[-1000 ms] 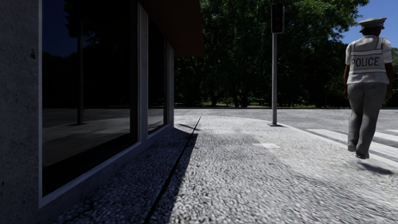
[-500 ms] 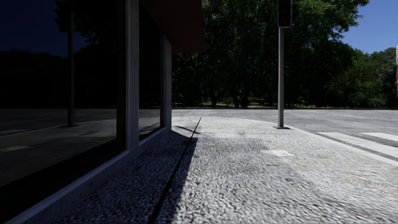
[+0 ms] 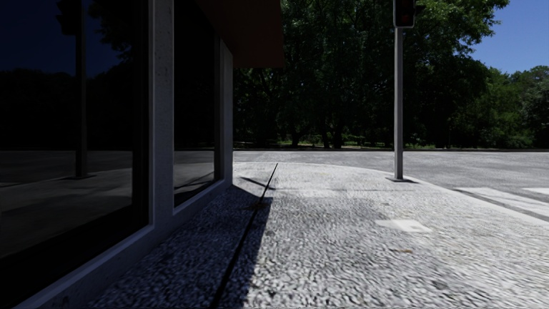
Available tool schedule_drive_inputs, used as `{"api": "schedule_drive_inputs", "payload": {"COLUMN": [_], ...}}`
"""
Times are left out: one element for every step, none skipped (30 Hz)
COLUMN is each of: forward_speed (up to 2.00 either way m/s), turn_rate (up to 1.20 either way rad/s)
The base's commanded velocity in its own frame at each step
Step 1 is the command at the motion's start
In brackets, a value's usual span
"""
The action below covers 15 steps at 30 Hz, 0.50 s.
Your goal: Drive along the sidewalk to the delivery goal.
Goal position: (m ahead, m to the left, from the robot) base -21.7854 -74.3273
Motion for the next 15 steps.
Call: {"api": "schedule_drive_inputs", "payload": {"forward_speed": [0.97,0.97,0.97,0.97,0.97,0.97,0.97,0.97,0.97,0.97,0.97,0.97,0.97,0.97,0.97], "turn_rate": [-0.16,-0.29,-0.29,-0.36,-0.38,-0.40,-0.40,-0.40,-0.40,-0.40,-0.40,-0.40,-0.40,-0.40,-0.44]}}
